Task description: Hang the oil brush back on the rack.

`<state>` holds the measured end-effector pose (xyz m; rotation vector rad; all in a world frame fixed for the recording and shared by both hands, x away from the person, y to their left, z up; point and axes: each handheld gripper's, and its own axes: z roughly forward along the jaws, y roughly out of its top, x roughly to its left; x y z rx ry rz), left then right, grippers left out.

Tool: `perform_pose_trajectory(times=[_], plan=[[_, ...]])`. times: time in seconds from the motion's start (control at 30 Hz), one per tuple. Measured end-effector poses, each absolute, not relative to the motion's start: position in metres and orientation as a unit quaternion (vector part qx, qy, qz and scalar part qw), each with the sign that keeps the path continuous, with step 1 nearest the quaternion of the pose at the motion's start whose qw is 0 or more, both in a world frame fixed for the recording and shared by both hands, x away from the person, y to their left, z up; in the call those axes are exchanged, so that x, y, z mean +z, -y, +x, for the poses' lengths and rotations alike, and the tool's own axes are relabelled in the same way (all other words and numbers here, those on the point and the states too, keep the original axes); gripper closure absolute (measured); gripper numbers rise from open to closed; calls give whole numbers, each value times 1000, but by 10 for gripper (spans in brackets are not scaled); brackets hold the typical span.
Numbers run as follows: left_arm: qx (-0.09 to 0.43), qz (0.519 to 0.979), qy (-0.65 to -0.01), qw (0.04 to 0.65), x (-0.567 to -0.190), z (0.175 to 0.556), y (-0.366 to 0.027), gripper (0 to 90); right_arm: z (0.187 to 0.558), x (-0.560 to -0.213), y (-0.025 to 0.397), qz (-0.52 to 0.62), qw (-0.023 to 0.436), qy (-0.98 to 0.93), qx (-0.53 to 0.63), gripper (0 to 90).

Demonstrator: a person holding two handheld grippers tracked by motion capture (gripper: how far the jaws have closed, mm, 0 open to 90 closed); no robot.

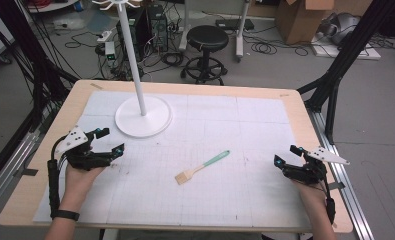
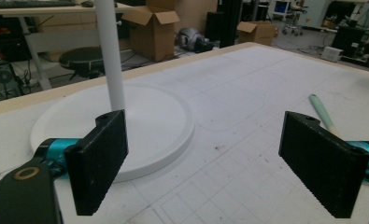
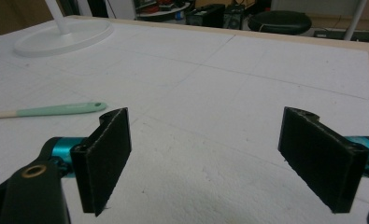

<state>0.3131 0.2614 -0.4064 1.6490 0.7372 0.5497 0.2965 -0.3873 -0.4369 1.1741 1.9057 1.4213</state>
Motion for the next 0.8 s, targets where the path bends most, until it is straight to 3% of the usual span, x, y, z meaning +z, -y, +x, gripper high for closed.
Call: perform_pose_trajectory(times=[0.8], plan=[[165,756,-262,577,-379,336,-175,146,296,-436,387,427,240,-696,525,165]])
